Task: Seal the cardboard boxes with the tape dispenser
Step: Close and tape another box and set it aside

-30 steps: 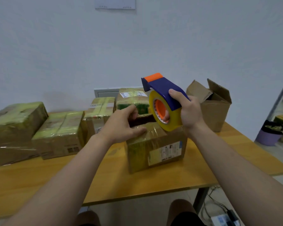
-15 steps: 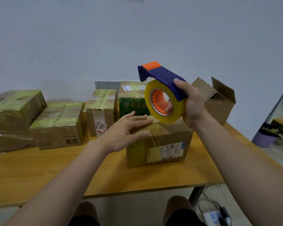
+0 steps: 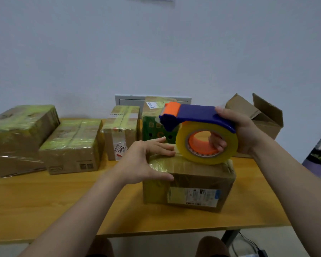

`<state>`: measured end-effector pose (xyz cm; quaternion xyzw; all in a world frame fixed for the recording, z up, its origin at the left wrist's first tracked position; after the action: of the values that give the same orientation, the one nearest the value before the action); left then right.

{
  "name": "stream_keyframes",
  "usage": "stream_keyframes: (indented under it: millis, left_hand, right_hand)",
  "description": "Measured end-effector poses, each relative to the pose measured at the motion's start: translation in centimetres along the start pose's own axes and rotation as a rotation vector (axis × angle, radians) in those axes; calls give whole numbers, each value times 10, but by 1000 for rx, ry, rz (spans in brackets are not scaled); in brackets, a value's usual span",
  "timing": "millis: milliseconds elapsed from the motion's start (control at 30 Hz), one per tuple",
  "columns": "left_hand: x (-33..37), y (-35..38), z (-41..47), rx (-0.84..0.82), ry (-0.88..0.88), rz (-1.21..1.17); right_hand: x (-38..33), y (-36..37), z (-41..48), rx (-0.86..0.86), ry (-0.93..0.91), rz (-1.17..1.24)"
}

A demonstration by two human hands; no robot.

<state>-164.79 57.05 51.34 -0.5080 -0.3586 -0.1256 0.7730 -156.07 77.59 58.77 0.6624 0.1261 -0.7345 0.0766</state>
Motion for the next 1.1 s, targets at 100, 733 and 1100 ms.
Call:
stream_keyframes:
  millis: [100, 733, 1100]
  left_hand:
    - [-4, 5, -7, 91, 53, -87]
    - [-4, -35, -4, 285, -266, -1144]
    - [-8, -23, -13, 226, -356, -1034]
  right_hand:
    - [-3, 4, 7, -77, 66, -60]
    - [-6, 10, 16, -170, 117, -149]
    - [-20, 22, 17, -107, 228, -245]
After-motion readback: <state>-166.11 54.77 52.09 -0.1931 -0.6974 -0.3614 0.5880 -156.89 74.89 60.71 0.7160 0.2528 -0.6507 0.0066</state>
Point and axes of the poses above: each hand's wrist, its own z-axis towards the middle knuckle, its own y-axis out of the palm, x = y × z, the point moved 7 cm from there along z, towards the middle knuckle, and after that the axes turned 9 degrees about -x, right-handed, at the moved point
